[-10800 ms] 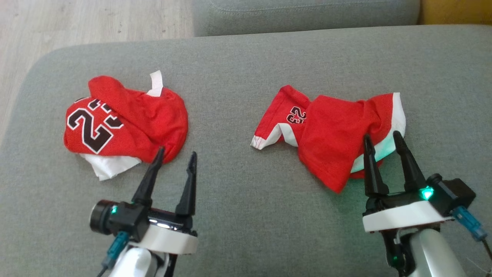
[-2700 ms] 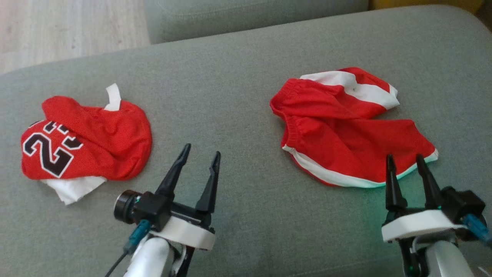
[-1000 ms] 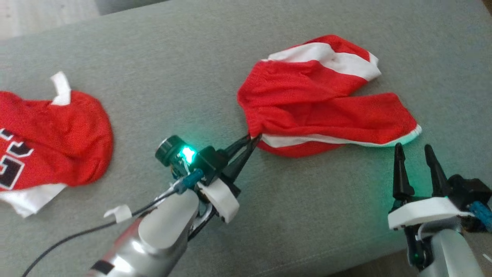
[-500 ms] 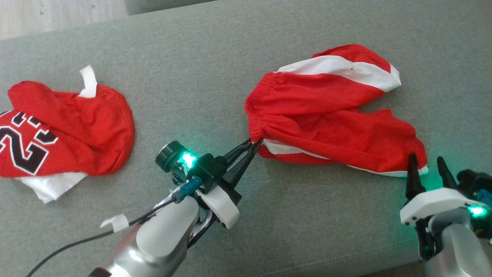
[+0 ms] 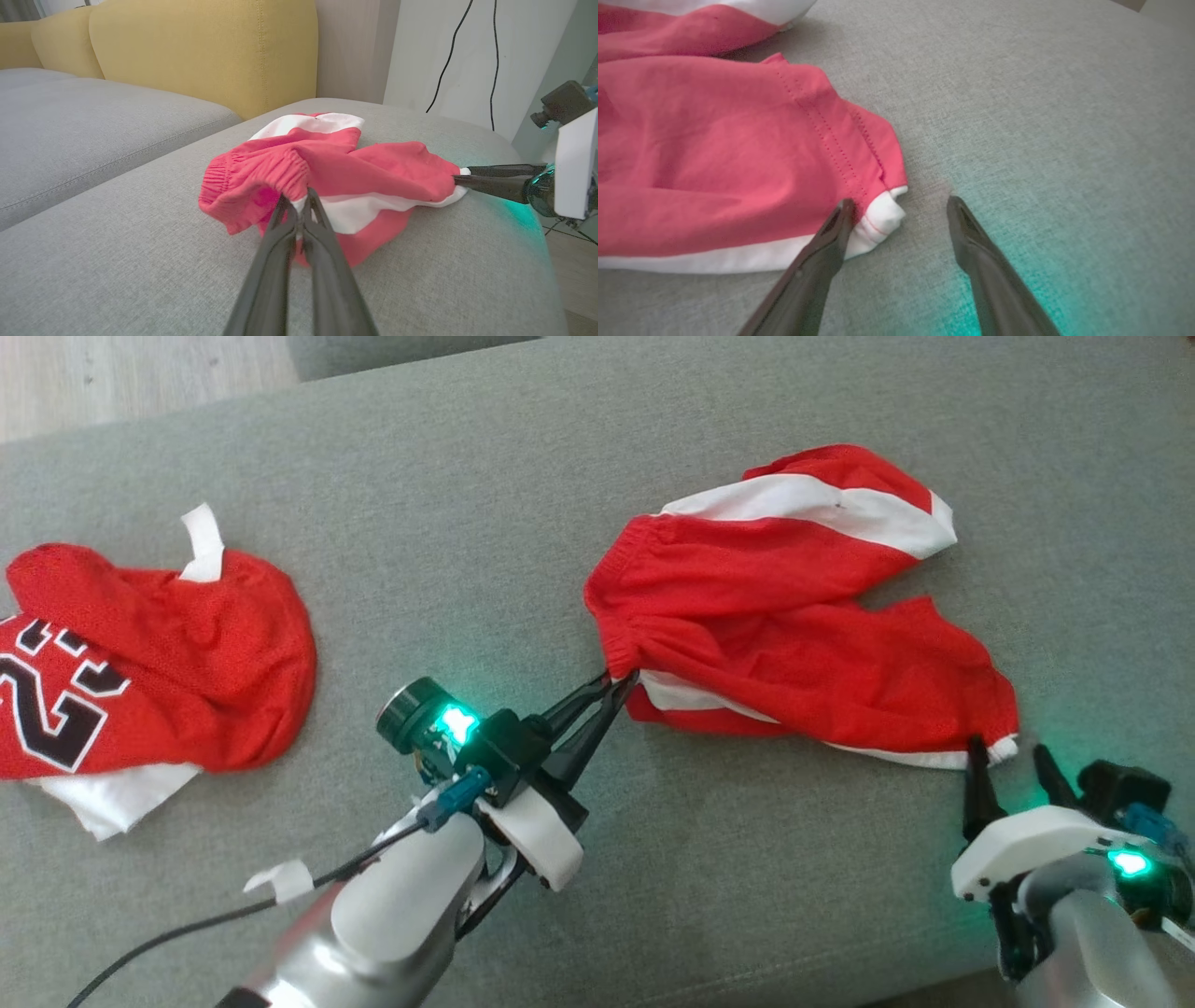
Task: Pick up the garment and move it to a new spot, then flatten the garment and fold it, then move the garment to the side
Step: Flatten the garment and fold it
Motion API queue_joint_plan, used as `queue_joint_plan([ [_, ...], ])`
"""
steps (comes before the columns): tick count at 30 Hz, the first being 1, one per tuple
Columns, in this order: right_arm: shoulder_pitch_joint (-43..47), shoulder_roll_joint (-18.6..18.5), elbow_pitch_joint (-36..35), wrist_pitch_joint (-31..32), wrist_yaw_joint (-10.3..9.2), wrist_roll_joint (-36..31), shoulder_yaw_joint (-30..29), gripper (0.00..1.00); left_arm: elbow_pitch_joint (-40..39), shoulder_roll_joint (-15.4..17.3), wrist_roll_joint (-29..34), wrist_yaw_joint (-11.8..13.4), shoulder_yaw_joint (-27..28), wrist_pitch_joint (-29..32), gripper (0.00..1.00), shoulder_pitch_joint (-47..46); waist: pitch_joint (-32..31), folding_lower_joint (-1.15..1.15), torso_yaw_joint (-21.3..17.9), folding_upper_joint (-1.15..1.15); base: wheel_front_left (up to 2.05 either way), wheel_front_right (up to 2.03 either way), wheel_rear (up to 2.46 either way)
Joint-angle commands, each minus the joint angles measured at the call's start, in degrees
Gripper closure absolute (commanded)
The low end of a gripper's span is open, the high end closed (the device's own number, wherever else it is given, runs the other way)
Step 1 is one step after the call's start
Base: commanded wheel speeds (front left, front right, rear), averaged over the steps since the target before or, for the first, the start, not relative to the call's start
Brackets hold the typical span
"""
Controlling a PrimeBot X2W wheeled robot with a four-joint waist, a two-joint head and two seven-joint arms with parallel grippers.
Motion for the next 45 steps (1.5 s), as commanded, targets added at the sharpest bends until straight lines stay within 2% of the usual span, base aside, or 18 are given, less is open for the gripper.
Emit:
queue_joint_plan([
  [1,-0.01,-0.16,0.22,0.34,-0.05,0.01,2.95,0.0,-1.63,1.08,-0.27,0.23,1.99,-0.54,1.0,-0.35,-0.23,0.0,-0.18,0.0,0.0,0.0,0.0],
  [2,0.1,-0.16,0.22,0.47,-0.05,0.17,3.51,0.01,-1.6,1.08,-0.3,0.26,2.0,-0.54,1.0,-0.31,-0.32,0.0,-0.24,0.0,0.0,0.0,0.0],
  [3,0.21,-0.16,0.14,0.59,-0.05,0.39,4.05,0.24,-1.55,1.08,-0.33,0.3,2.03,-0.54,1.0,-0.28,-0.42,0.0,-0.29,0.0,0.0,0.0,0.0],
  [4,0.32,-0.16,0.0,0.7,-0.05,0.63,4.51,0.76,-1.46,1.08,-0.36,0.34,2.06,-0.54,1.0,-0.24,-0.54,0.0,-0.34,0.0,0.0,0.0,0.0],
  [5,0.41,-0.16,-0.27,0.74,-0.05,0.93,5.03,1.0,-1.36,1.09,-0.41,0.38,2.09,-0.54,1.0,-0.2,-0.68,0.0,-0.37,0.0,0.0,0.0,0.0],
  [10,0.43,-0.16,-2.85,-0.51,-0.05,2.31,6.56,1.0,-0.82,1.24,-0.59,0.49,2.2,-0.54,1.0,0.05,-1.49,0.0,-0.31,0.0,0.0,0.0,0.0],
  [16,-1.23,-0.16,-13.39,-1.75,-0.05,8.12,10.56,1.0,-0.34,3.51,-0.38,0.29,2.19,-0.43,1.0,-0.62,-4.09,0.0,0.31,0.0,0.0,0.0,0.0],
  [21,-4.85,-0.16,-23.12,1.95,-0.05,11.98,12.89,1.0,-1.59,6.63,-1.05,-0.63,2.53,1.54,1.0,-3.9,-6.94,0.0,0.77,0.0,0.0,0.0,0.0],
  [25,-11.01,-0.16,-28.1,6.57,-0.05,13.65,14.0,1.0,-3.87,9.44,-2.71,-1.38,3.32,4.55,1.0,-9.52,-9.27,0.0,1.17,0.0,0.0,0.0,0.0],
  [29,-18.52,-0.16,-27.97,10.31,-0.05,14.62,14.34,1.0,-5.01,12.05,-5.6,-1.73,4.11,7.77,1.0,-15.87,-11.59,0.0,1.38,0.0,0.0,0.0,0.0],
  [35,-25.98,-1.03,-24.26,12.27,-0.05,10.47,13.77,1.0,-6.31,14.97,-11.26,-1.83,3.48,10.97,1.0,-22.14,-13.46,0.0,2.04,0.0,0.0,0.0,0.0],
  [45,-24.03,-1.98,-17.4,16.4,-0.05,8.61,10.92,1.0,-9.39,18.33,-19.61,-1.85,1.06,12.33,1.0,-20.7,-14.59,0.0,3.19,0.0,0.0,0.0,0.0],
])
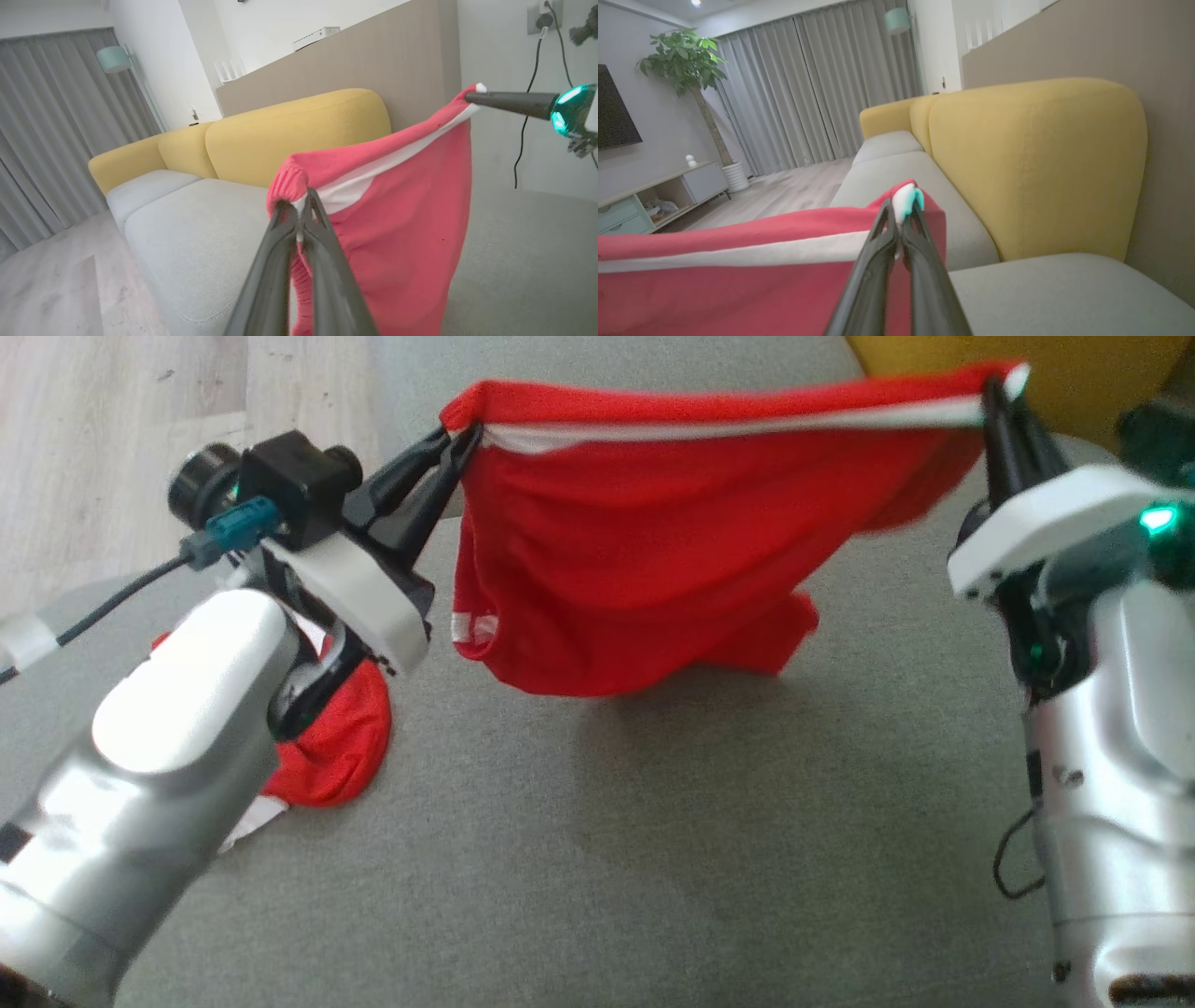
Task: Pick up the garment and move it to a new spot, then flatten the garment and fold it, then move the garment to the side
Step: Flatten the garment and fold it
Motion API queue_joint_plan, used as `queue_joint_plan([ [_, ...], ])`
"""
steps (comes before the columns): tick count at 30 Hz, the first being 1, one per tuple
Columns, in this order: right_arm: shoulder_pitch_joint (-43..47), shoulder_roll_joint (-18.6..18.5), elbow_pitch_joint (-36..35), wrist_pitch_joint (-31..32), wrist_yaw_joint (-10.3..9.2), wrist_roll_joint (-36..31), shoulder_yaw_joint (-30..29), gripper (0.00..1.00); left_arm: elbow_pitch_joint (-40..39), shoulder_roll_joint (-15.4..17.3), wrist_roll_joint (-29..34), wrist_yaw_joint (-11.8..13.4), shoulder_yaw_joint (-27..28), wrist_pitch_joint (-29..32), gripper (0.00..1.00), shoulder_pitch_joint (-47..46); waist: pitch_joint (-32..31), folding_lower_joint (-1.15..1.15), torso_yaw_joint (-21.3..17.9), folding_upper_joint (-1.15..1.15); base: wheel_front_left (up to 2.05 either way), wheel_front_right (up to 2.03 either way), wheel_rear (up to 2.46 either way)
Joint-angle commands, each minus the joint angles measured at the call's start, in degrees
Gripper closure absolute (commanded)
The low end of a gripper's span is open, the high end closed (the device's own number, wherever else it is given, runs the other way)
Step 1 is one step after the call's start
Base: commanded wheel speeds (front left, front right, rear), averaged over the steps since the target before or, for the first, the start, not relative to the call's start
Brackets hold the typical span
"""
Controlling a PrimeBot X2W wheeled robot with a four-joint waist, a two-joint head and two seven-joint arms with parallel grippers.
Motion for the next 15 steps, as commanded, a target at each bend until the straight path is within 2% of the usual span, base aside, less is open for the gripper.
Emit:
queue_joint_plan([
  [1,-0.96,-0.19,-1.23,1.15,-0.05,0.25,0.58,1.0,-2.08,2.63,-1.85,0.11,1.72,0.69,1.0,-1.42,0.15,0.0,0.11,0.0,0.0,0.0,0.0],
  [8,-1.57,-1.31,-1.54,3.82,-0.05,0.4,2.03,1.0,-4.07,4.35,-5.42,0.11,1.8,2.54,1.0,-1.64,3.24,0.0,-0.17,0.0,0.0,0.0,0.0],
  [12,-6.49,-1.74,-1.78,4.8,-0.05,0.72,3.84,1.0,-3.69,4.36,-8.45,0.1,3.46,5.38,1.0,-5.78,9.53,0.0,-0.81,0.0,0.0,0.0,0.0],
  [15,-13.67,-1.9,0.87,4.33,-0.05,0.89,4.98,1.0,-1.87,4.31,-8.72,0.1,3.73,7.6,1.0,-12.09,15.26,0.0,-1.45,0.0,0.0,0.0,0.0],
])
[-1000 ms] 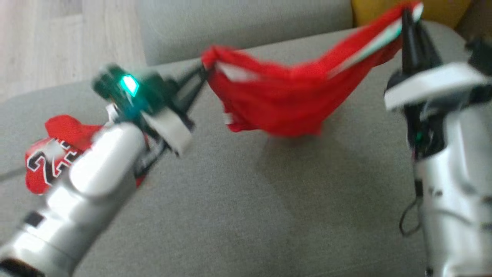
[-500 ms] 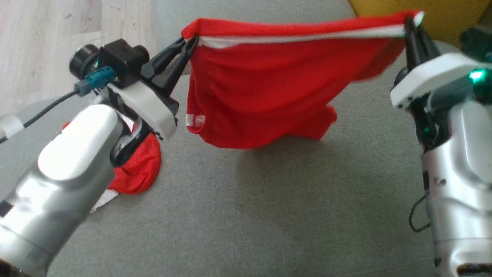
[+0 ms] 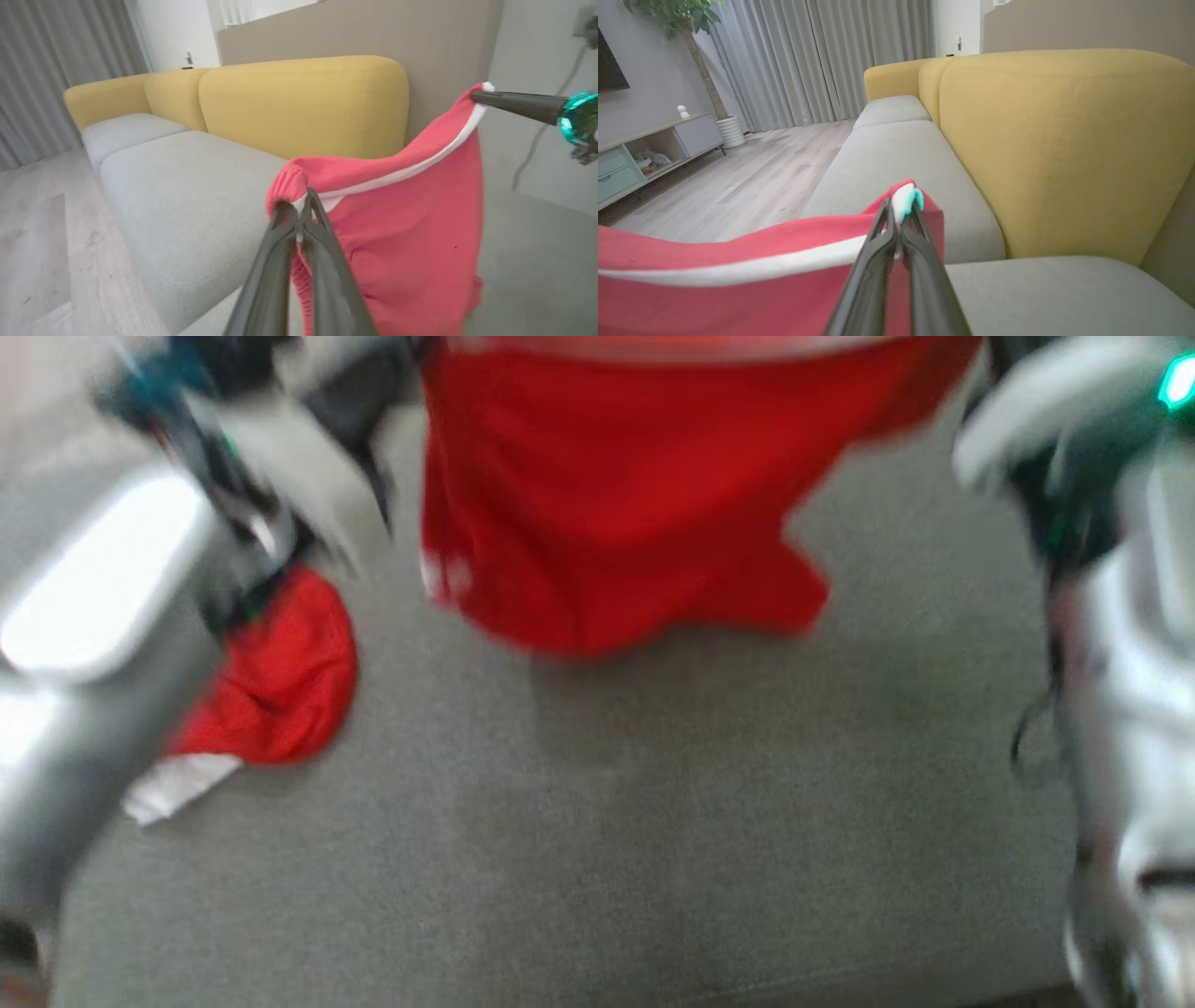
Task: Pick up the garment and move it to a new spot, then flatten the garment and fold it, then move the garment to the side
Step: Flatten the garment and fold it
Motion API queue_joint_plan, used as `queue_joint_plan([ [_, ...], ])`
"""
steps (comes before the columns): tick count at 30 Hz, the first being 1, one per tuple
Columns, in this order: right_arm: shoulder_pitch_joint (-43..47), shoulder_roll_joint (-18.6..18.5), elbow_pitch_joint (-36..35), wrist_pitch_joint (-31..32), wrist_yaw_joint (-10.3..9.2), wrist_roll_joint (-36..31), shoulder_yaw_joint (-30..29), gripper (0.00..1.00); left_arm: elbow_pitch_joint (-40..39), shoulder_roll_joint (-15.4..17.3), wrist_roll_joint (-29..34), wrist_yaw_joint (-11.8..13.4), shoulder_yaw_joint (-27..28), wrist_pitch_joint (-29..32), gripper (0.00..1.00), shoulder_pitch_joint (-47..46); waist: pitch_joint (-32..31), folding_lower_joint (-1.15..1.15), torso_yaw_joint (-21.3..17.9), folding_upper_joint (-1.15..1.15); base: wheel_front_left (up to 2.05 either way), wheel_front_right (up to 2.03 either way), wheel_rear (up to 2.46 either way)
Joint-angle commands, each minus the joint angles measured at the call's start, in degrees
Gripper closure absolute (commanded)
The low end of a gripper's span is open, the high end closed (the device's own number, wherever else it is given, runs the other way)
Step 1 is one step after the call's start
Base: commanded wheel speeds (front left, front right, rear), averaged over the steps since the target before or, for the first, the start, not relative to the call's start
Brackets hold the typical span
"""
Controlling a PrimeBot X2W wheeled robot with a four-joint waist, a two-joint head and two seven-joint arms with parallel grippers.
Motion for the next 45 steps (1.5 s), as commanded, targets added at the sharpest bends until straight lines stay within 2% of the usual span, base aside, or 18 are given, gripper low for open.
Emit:
queue_joint_plan([
  [1,-6.41,-0.01,-0.96,-1.11,-0.05,0.28,0.81,1.0,0.17,2.09,0.62,0.1,3.82,-0.06,1.0,-7.38,6.8,-0.01,-0.97,0.0,0.0,0.0,0.0],
  [5,-19.59,0.41,6.04,-8.53,-0.05,-1.78,-1.23,1.0,7.69,-0.34,3.32,0.74,6.4,-3.29,1.0,-18.9,12.24,-0.01,-0.96,0.0,0.0,0.0,0.0],
  [9,-28.69,1.43,13.88,-18.4,-0.05,-4.45,-3.72,1.0,15.25,-3.87,5.01,0.98,8.23,-9.94,1.0,-26.59,13.94,-0.01,-0.89,0.0,0.0,0.0,0.0],
  [12,-30.59,1.93,19.49,-23.07,-0.05,-5.35,-4.7,1.0,18.65,-6.35,5.58,0.51,6.97,-14.09,1.0,-27.85,13.86,-0.01,-0.44,0.0,0.0,0.0,0.0],
  [17,-26.53,1.11,28.55,-24.24,-0.05,-5.27,-2.38,1.0,19.67,-9.42,2.17,0.14,0.96,-15.56,1.0,-20.83,12.75,-0.01,0.32,0.0,0.0,0.0,0.0],
  [23,-18.57,-2.71,37.24,-18.48,-0.05,-3.17,1.97,1.0,10.17,-6.68,-6.56,0.12,-11.44,-12.94,1.0,-6.8,11.1,-0.01,0.68,0.0,0.0,0.0,0.0],
  [28,-12.69,-5.59,39.23,-11.19,-0.05,0.52,7.33,1.0,3.71,-3.54,-11.6,0.11,-18.85,-12.03,1.0,0.92,8.98,-0.01,0.58,0.0,0.0,0.0,0.0],
  [33,-7.15,-8.54,36.8,-4.83,-0.05,5.95,12.7,1.0,0.77,-2.98,-13.46,0.11,-21.31,-12.39,1.0,6.93,5.61,-0.01,-0.2,0.0,0.0,0.0,0.0],
  [34,-4.93,-10.03,35.23,-2.63,-0.05,8.29,14.42,1.0,0.49,-3.32,-13.48,0.11,-21.65,-12.98,1.0,8.77,4.08,-0.01,-0.55,0.0,0.0,0.0,0.0],
  [35,-4.93,-10.03,35.23,-2.63,-0.05,8.29,14.42,1.0,0.49,-3.32,-13.48,0.11,-21.65,-12.98,1.0,8.77,4.08,-0.01,-0.55,0.0,0.0,0.0,0.0],
  [39,-0.62,-13.72,32.22,1.09,-0.05,12.39,16.69,1.0,0.74,-4.54,-13.44,0.11,-21.95,-14.49,1.0,12.14,0.96,-0.01,-1.18,0.0,0.0,0.0,0.0],
  [45,7.14,-19.04,26.88,7.62,-0.05,19.06,16.85,1.0,-0.91,-6.44,-13.37,1.08,-22.22,-15.88,1.0,18.11,-3.2,-0.01,-2.35,0.0,0.0,0.0,0.0],
])
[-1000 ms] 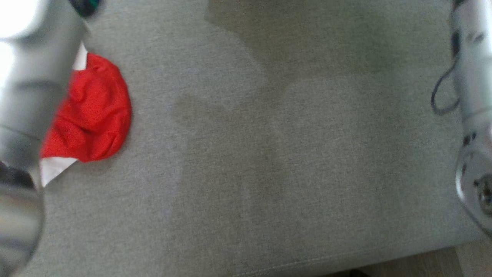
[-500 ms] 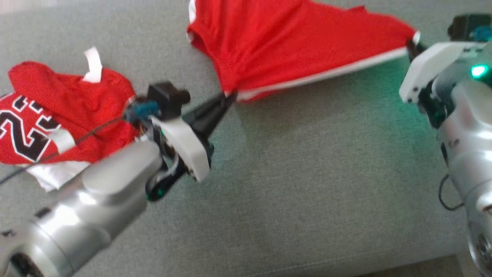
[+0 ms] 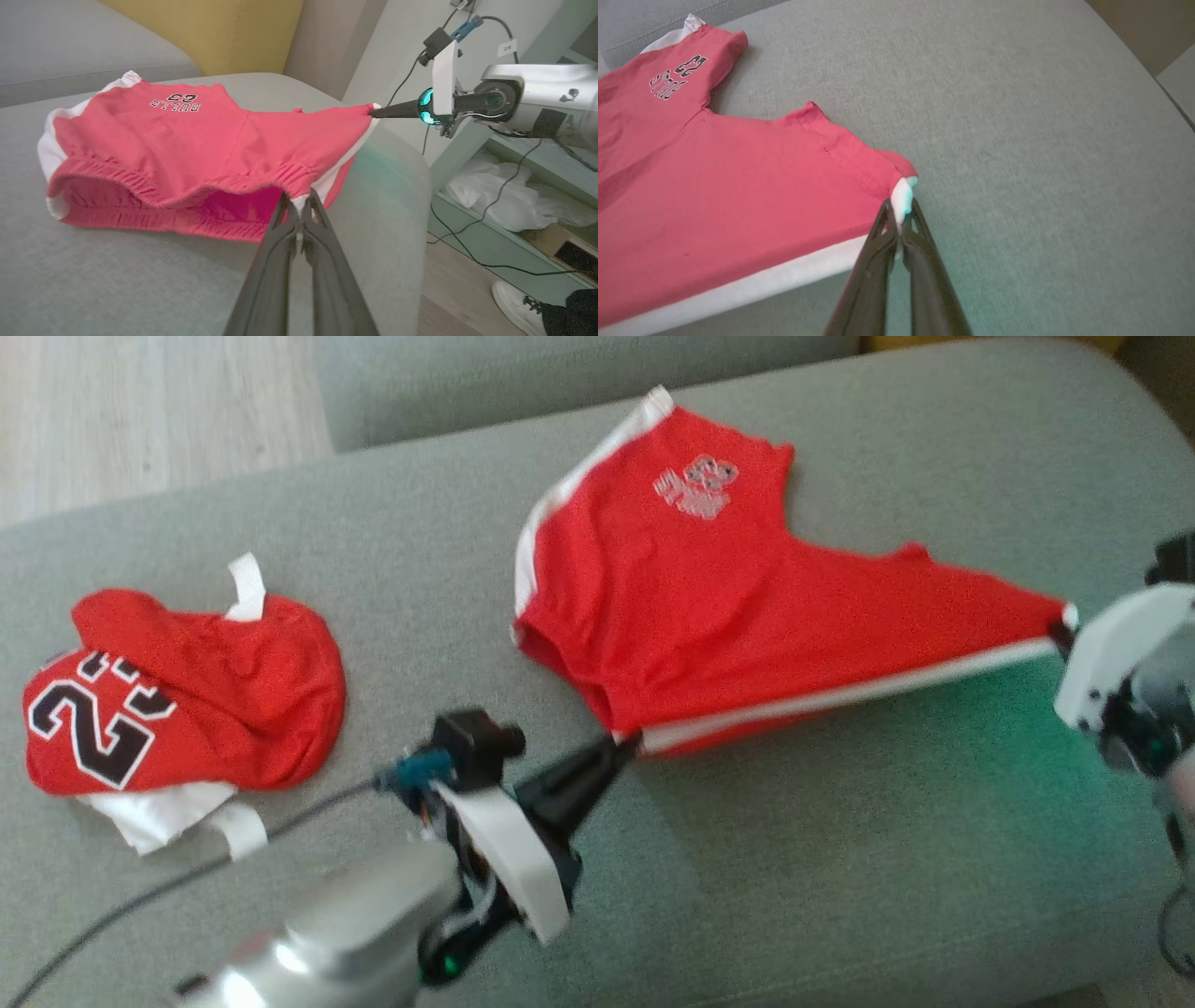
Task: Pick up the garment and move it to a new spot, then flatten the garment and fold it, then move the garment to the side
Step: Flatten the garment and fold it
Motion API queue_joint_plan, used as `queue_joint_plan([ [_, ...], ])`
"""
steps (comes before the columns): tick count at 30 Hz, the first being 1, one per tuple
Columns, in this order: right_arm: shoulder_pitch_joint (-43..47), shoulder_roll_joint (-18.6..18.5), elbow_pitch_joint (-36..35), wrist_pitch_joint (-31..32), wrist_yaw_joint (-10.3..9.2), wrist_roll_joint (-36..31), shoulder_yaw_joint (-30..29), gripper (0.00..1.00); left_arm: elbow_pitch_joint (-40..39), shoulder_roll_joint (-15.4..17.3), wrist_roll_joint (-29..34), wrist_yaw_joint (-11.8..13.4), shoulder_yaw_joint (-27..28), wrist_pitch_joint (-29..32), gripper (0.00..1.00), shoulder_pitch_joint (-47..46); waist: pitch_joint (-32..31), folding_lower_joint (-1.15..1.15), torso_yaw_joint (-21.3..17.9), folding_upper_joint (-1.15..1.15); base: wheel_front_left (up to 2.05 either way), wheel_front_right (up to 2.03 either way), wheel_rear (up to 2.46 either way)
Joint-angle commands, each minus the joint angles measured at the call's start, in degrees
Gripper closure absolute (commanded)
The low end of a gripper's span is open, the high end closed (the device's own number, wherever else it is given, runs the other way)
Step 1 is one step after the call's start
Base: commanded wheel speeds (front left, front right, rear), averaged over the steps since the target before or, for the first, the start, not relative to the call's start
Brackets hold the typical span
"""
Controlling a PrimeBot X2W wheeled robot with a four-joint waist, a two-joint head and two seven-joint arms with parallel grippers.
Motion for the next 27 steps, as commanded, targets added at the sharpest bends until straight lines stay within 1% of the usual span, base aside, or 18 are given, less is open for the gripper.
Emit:
queue_joint_plan([
  [1,1.12,-2.49,-2.59,0.79,-0.05,1.09,0.12,1.0,-1.58,1.15,0.13,0.59,1.51,-0.8,1.0,-0.5,-1.32,0.02,-0.55,0.0,0.0,0.0,0.0],
  [6,6.07,-6.02,-9.77,3.6,-0.05,3.17,-1.74,1.0,-4.81,0.51,1.27,1.71,1.36,-0.58,1.0,2.37,-2.28,0.02,-0.34,0.0,0.0,0.0,0.0],
  [8,7.21,-6.54,-12.91,3.67,-0.05,3.26,-3.34,1.0,-5.77,0.51,1.43,2.58,1.67,-1.01,1.0,2.54,-2.03,0.02,-0.05,0.0,0.0,0.0,0.0],
  [10,7.75,-6.22,-15.72,3.43,-0.05,2.92,-5.47,1.0,-6.15,0.61,1.56,3.46,2.39,-1.48,1.0,2.2,-1.49,0.02,0.39,0.0,0.0,0.0,0.0],
  [14,7.33,-4.36,-20.32,2.82,-0.05,0.62,-9.68,1.0,-6.09,0.75,2.12,4.43,3.74,-2.21,1.0,0.68,0.14,0.02,1.74,0.0,0.0,0.0,0.0],
  [19,4.2,-0.66,-23.83,2.12,-0.05,-4.27,-13.86,1.0,-6.03,0.82,2.15,4.79,5.87,-2.89,1.0,-1.69,2.64,0.02,4.04,0.0,0.0,0.0,0.0],
  [23,-0.05,2.83,-23.76,1.35,-0.05,-9.15,-16.72,1.0,-5.99,0.65,1.95,4.61,7.85,-3.35,1.0,-4.05,5.44,0.02,6.0,0.0,0.0,0.0,0.0],
  [27,-5.57,5.74,-21.58,-0.01,-0.05,-13.97,-18.42,1.0,-5.39,0.0,2.09,4.28,9.02,-3.43,1.0,-6.59,8.86,0.02,7.79,0.0,0.0,0.0,0.0],
])
